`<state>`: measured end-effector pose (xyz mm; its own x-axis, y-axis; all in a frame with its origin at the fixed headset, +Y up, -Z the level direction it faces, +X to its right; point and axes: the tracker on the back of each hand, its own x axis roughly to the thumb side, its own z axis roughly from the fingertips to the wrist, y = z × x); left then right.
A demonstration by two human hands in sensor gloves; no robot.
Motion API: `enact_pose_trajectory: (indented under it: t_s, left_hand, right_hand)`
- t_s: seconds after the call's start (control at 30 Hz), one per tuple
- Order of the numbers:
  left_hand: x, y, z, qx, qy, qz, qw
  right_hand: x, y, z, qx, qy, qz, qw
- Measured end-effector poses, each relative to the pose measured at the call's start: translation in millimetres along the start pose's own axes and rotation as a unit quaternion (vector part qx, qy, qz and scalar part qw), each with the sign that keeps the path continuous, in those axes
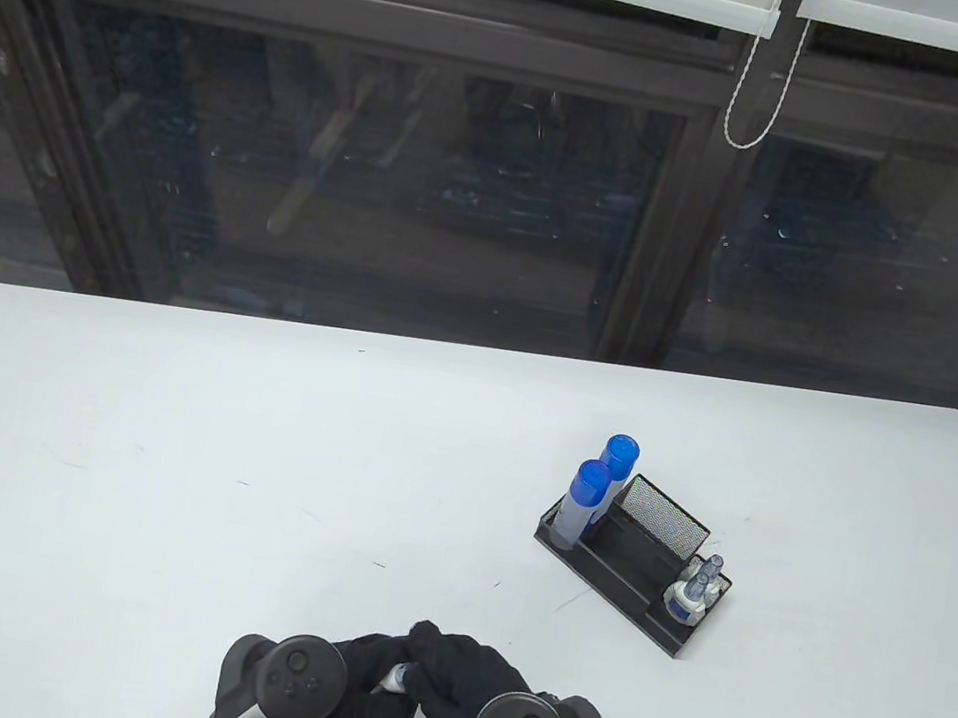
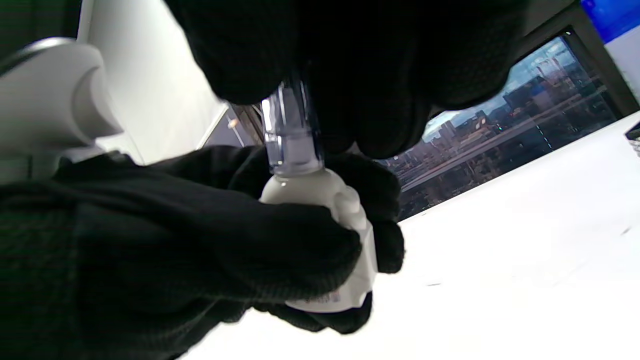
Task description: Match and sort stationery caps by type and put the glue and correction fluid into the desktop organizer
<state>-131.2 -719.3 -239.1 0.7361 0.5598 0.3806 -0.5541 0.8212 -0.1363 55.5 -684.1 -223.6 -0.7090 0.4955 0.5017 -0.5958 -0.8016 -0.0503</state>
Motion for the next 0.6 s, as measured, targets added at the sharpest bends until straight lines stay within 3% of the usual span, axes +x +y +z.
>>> enact_pose_trajectory:
  t_s: [0.2,0.6]
  left_hand:
    - [3.6,1.5,0.4,0.017,-0.008,0.005,1.0]
    - [-1.9,-2.2,2.1,-0.012,-0.021,-0.039,0.999]
  right_hand:
    - [-10.6,-5.3,1.5,-0.018,0.009,-0.064,0.998]
    - [-10.7,2.6,1.2,0.017,0.006,-0.013,1.0]
